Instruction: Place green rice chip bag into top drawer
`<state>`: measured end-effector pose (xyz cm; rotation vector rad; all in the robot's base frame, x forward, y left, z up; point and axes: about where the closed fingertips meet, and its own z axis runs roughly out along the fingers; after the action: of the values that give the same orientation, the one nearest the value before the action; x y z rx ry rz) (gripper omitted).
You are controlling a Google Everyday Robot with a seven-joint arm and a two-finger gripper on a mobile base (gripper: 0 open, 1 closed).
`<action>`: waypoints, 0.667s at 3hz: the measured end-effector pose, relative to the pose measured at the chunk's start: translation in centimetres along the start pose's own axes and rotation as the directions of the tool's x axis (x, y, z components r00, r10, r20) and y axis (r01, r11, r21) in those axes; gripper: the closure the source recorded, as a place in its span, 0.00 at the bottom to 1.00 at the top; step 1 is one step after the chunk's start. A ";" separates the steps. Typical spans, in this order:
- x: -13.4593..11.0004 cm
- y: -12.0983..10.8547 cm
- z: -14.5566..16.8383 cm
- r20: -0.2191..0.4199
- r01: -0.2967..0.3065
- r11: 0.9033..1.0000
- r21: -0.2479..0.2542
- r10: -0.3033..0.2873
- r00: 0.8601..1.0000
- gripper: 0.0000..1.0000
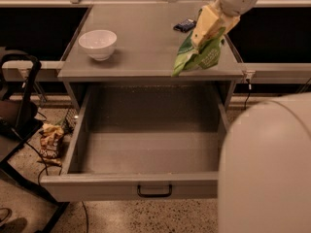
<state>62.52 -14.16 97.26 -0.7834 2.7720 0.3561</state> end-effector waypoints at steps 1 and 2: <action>3.0 2.7 -0.4 0.009 -0.006 0.997 -0.078 0.007 1.000 1.00; 5.8 6.3 1.4 0.009 0.011 0.982 -0.189 -0.009 1.000 1.00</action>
Offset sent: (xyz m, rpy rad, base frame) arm -0.1525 0.0592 -0.0862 0.2629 0.2752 0.1467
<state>54.54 -11.34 95.31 -0.8361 2.7544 0.6270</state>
